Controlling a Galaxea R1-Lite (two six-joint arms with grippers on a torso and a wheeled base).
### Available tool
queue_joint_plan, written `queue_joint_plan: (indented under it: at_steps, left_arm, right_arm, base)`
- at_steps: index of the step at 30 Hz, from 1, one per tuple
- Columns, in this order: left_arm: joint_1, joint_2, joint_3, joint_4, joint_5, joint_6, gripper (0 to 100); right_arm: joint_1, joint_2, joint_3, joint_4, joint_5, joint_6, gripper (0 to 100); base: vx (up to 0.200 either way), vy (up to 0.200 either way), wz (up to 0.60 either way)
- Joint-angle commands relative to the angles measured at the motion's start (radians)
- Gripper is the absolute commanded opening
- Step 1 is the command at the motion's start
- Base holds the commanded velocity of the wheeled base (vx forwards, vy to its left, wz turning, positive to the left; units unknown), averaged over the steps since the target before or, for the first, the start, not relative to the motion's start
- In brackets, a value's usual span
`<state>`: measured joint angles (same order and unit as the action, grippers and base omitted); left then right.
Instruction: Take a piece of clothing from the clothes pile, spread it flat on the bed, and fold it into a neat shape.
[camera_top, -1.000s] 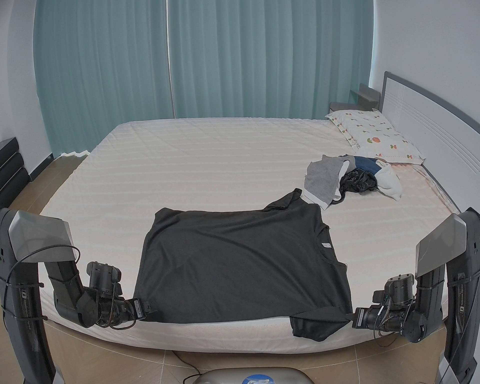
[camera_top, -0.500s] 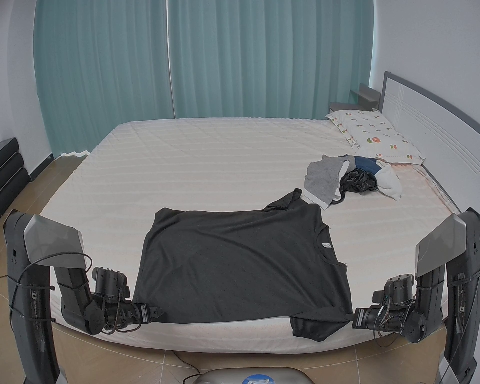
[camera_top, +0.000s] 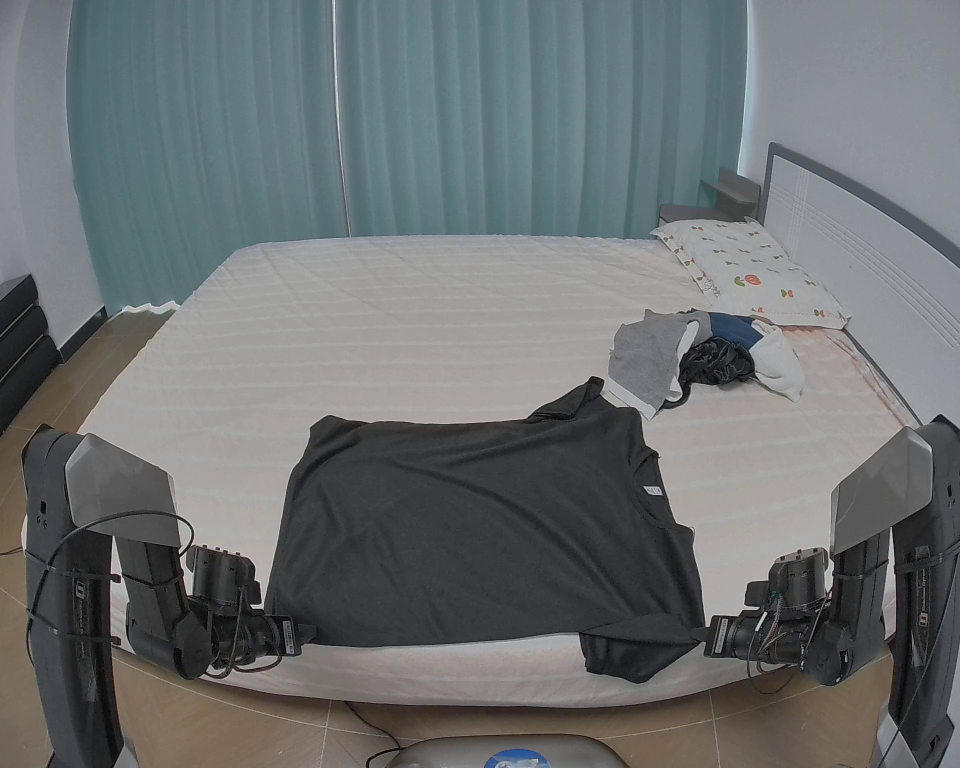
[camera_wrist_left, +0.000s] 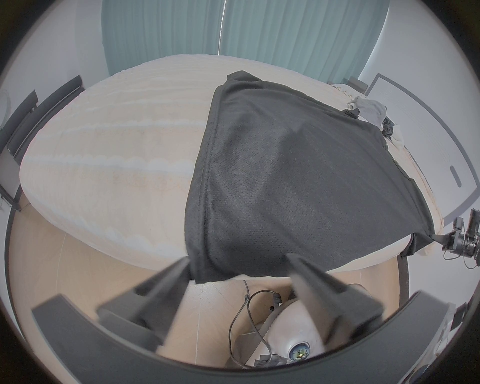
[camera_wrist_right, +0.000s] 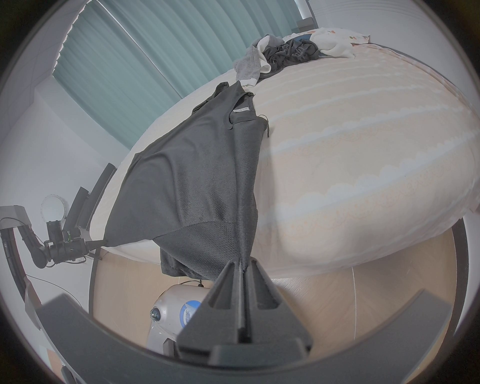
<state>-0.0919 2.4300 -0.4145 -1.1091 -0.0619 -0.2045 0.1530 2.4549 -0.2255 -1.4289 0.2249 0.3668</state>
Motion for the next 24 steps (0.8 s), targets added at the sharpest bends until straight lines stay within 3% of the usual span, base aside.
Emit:
queue_joint_plan:
  at_steps: [1,14,19,24]
  left_arm:
    - [0.000,0.004,-0.006,-0.001,0.001,-0.009,0]
    - [0.041,-0.026,0.009,-0.001,-0.003,-0.076,0]
    - [0.072,-0.065,0.006,-0.069,-0.022,-0.220,0]
    - [0.104,-0.066,-0.010,-0.103,-0.036,-0.293,0]
  right_arm:
    - [0.000,0.001,0.000,-0.001,-0.001,0.000,0]
    - [-0.001,0.001,-0.008,-0.013,-0.001,0.007,0]
    - [-0.029,0.021,-0.015,-0.105,0.001,0.014,0]
    - [-0.047,0.035,-0.057,-0.134,0.001,0.014,0]
  base:
    - [0.000,0.000,0.00]
    - [0.000,0.000,0.00]
    - [0.000,0.000,0.00]
    - [0.000,0.000,0.00]
